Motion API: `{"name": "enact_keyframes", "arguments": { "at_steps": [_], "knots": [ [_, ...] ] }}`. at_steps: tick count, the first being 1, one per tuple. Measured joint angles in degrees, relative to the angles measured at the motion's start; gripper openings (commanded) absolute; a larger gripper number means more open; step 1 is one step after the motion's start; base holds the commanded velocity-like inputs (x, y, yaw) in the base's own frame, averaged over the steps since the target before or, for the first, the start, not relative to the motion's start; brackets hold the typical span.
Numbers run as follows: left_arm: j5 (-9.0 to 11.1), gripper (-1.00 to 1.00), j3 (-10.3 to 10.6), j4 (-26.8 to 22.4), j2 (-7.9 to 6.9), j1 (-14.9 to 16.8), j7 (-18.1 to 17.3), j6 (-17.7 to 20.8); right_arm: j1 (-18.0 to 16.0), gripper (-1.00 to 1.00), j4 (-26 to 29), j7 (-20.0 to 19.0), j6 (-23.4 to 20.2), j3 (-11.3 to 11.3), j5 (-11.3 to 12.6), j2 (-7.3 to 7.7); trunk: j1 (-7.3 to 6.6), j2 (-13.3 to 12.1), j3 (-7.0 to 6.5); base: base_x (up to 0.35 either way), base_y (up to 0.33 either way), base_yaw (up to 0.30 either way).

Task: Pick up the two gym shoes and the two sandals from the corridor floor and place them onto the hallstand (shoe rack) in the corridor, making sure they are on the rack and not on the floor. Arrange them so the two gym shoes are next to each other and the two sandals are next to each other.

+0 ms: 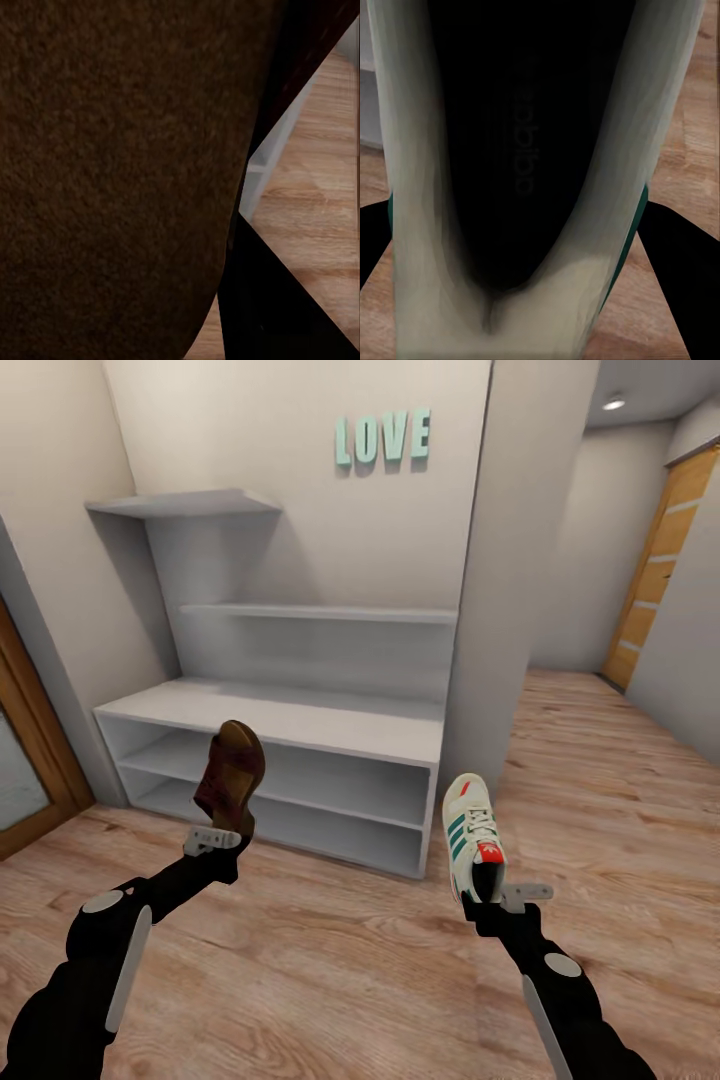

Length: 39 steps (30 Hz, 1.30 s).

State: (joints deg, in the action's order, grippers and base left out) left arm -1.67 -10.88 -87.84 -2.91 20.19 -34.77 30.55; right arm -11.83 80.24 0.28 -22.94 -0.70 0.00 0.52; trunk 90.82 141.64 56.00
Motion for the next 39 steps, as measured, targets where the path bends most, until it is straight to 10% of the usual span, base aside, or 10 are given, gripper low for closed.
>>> {"name": "enact_keyframes", "arguments": {
  "at_steps": [39],
  "knots": [
    [-0.1, -1.0, 0.0, 0.0, -0.01, 0.0, 0.0, 0.0, 0.0, -1.0, -0.1, 0.0, 0.1, 0.0, 0.0, 0.0, -0.01, 0.0, -0.43, 0.106, 0.325, -0.032]
  ]
}}
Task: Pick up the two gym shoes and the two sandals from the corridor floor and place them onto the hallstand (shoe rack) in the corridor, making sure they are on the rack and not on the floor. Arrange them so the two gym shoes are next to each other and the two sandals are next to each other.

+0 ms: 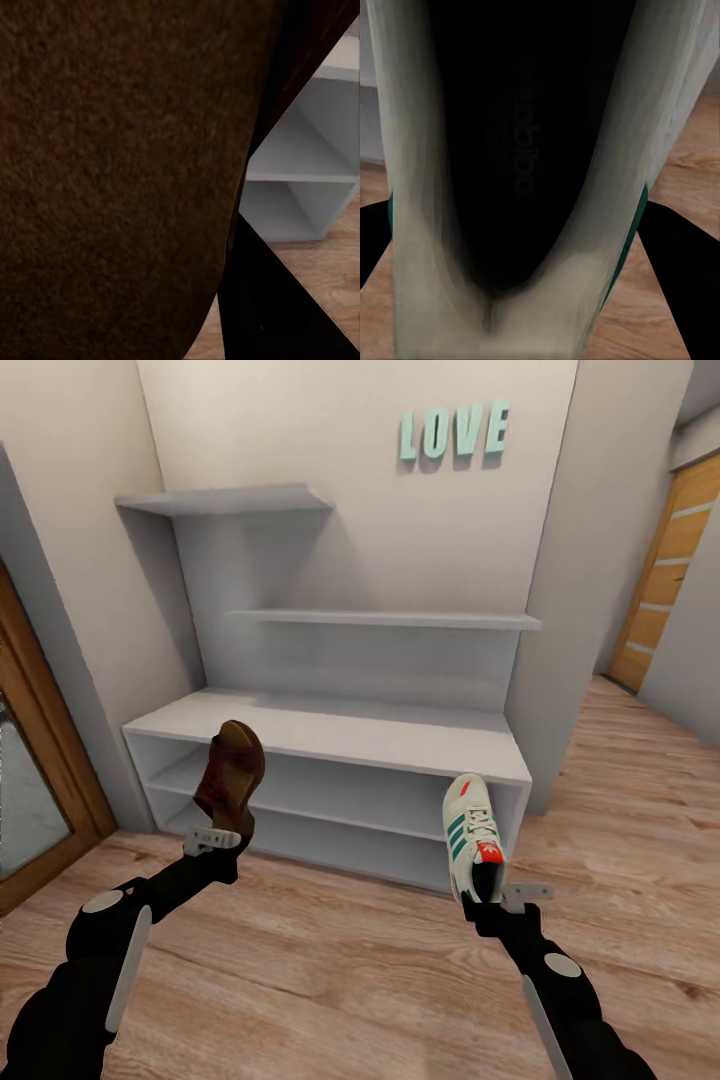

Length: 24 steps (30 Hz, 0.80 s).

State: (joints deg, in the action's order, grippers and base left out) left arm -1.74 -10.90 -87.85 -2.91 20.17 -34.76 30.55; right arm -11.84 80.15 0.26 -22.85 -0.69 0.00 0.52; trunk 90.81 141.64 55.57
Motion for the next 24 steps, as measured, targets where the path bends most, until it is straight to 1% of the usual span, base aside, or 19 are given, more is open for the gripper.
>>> {"name": "enact_keyframes", "arguments": {
  "at_steps": [19, 24],
  "knots": [
    [0.0, -1.0, 0.0, 0.0, 0.0, 0.0, 0.0, 0.0, 0.0, -1.0, 0.1, 0.0, -0.1, 0.0, 0.1, 0.0, 0.0, 0.0, 0.0, 0.127, 0.327, 0.0],
    [0.0, -1.0, 0.0, 0.0, 0.01, 0.0, 0.0, 0.0, 0.0, -1.0, 0.1, -0.1, -0.1, 0.0, 0.1, 0.0, 0.0, 0.0, -0.11, 0.098, 0.328, -0.12]
  ]
}}
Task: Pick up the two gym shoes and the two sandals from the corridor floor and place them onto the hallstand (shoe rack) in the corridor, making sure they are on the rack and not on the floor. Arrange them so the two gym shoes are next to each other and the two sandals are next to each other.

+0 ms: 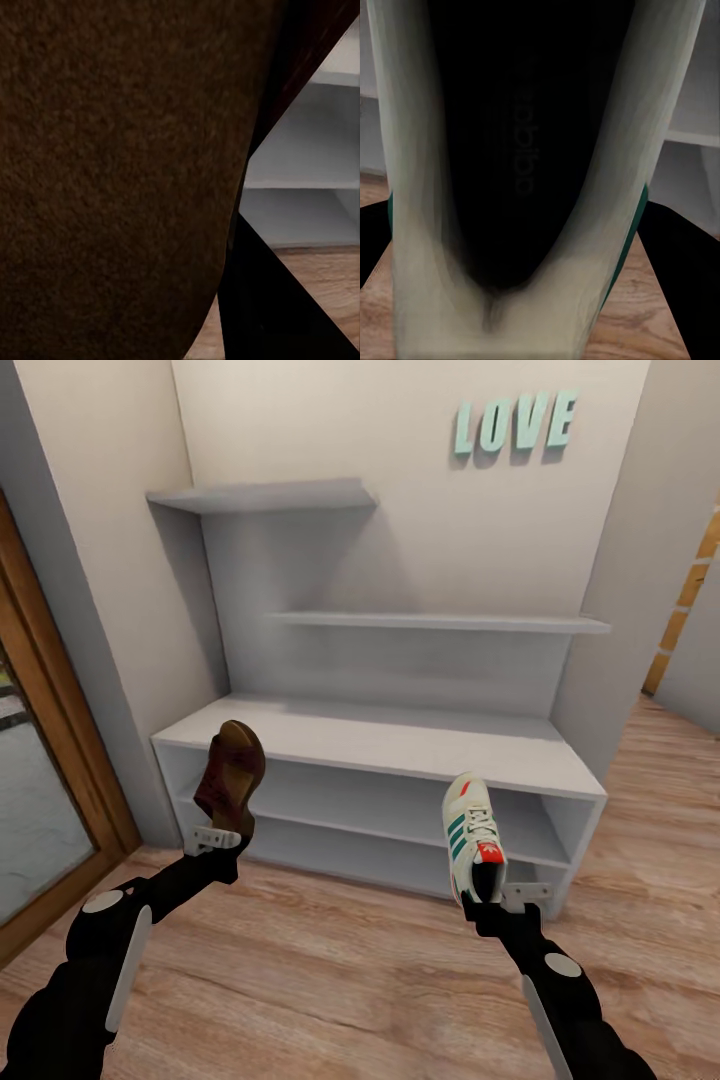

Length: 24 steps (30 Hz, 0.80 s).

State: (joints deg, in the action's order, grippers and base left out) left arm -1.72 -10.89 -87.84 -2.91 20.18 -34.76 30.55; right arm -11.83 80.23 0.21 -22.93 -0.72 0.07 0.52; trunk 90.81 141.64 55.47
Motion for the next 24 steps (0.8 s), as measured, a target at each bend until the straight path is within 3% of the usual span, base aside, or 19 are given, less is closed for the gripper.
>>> {"name": "enact_keyframes", "arguments": {
  "at_steps": [17, 24],
  "knots": [
    [0.1, -1.0, 0.0, 0.0, 0.0, 0.0, 0.0, 0.0, 0.0, -1.0, 0.0, 0.0, 0.0, 0.0, 0.0, 0.0, 0.01, 0.0, -1.08, 0.006, 0.329, -0.215],
    [0.0, -1.0, 0.0, 0.0, 0.01, 0.0, 0.0, 0.0, 0.0, -1.0, 0.0, 0.0, 0.0, 0.0, 0.0, 0.0, 0.01, 0.0, -1.34, 0.0, 0.306, -0.087]
  ]
}}
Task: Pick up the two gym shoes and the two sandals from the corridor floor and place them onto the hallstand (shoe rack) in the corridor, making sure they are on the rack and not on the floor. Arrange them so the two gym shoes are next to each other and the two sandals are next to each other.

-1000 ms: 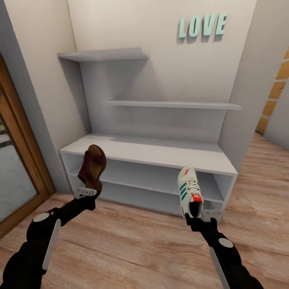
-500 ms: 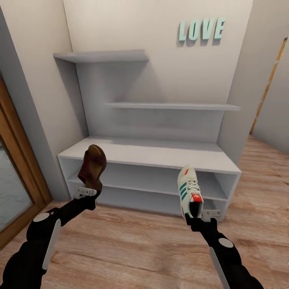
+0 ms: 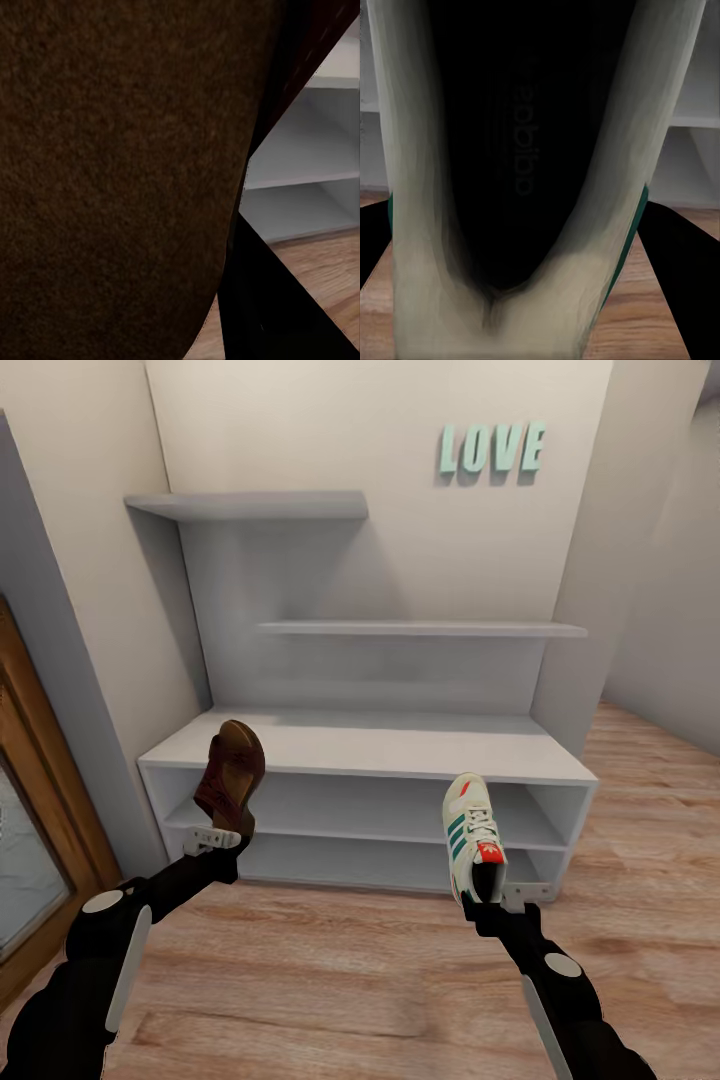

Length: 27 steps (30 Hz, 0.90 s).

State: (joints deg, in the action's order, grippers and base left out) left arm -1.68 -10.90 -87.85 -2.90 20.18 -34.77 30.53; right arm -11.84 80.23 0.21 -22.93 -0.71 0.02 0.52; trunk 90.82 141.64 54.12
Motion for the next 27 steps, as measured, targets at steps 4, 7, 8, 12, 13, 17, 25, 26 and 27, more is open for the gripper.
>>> {"name": "enact_keyframes", "arguments": {
  "at_steps": [4, 7, 8, 12, 13, 17, 25, 26, 27],
  "knots": [
    [0.0, -1.0, 0.0, 0.0, -0.01, 0.0, 0.0, 0.0, 0.0, -1.0, 0.0, 0.0, 0.0, 0.0, 0.0, 0.0, 0.0, 0.0, -0.02, 0.0, 0.114, -0.007],
    [0.0, -1.0, 0.0, 0.0, -0.01, 0.0, 0.0, 0.0, 0.0, -1.0, 0.0, 0.0, 0.0, 0.0, 0.0, 0.0, 0.0, 0.0, -0.18, 0.0, 0.016, -0.001],
    [0.0, -1.0, 0.0, 0.0, -0.01, 0.0, 0.0, -0.1, 0.0, -1.0, 0.0, 0.0, 0.0, 0.1, 0.0, 0.0, 0.0, 0.0, -0.24, 0.0, 0.006, 0.0],
    [0.0, -1.0, 0.0, 0.0, -0.02, 0.0, 0.0, -0.1, 0.0, -1.0, 0.0, 0.0, 0.0, 0.1, 0.0, 0.0, 0.0, 0.0, -0.35, 0.0, 0.002, 0.0],
    [0.0, -1.0, 0.0, 0.0, -0.02, 0.0, 0.0, -0.1, 0.0, -1.0, 0.0, 0.0, 0.0, 0.1, 0.0, 0.0, 0.0, 0.0, -0.35, 0.0, 0.0, 0.0],
    [0.0, -1.0, 0.0, 0.0, 0.01, 0.0, 0.0, -0.1, 0.0, -1.0, 0.0, 0.0, 0.0, 0.0, 0.0, 0.0, 0.0, 0.0, -0.37, 0.0, 0.0, 0.0],
    [-0.8, -1.0, 0.2, 1.8, 0.02, 0.0, 7.6, 0.0, 0.0, -1.0, 0.2, 0.0, -3.8, -2.1, -0.1, 0.17, 0.0, 0.0, -0.37, 0.0, 0.0, 0.0],
    [-0.6, -1.0, 0.3, 1.8, 0.04, -0.1, 8.6, 0.1, 0.0, -1.0, 0.2, 0.0, -3.9, -2.2, 0.0, 0.17, 0.0, 0.0, -0.37, 0.0, 0.0, 0.0],
    [-0.6, -1.0, 0.3, 1.9, 0.05, -0.1, 10.5, 0.1, 0.0, -1.0, 0.2, 0.0, -4.1, -2.5, 0.0, 0.17, 0.0, 0.0, -0.37, 0.0, 0.0, 0.0]
  ]
}}
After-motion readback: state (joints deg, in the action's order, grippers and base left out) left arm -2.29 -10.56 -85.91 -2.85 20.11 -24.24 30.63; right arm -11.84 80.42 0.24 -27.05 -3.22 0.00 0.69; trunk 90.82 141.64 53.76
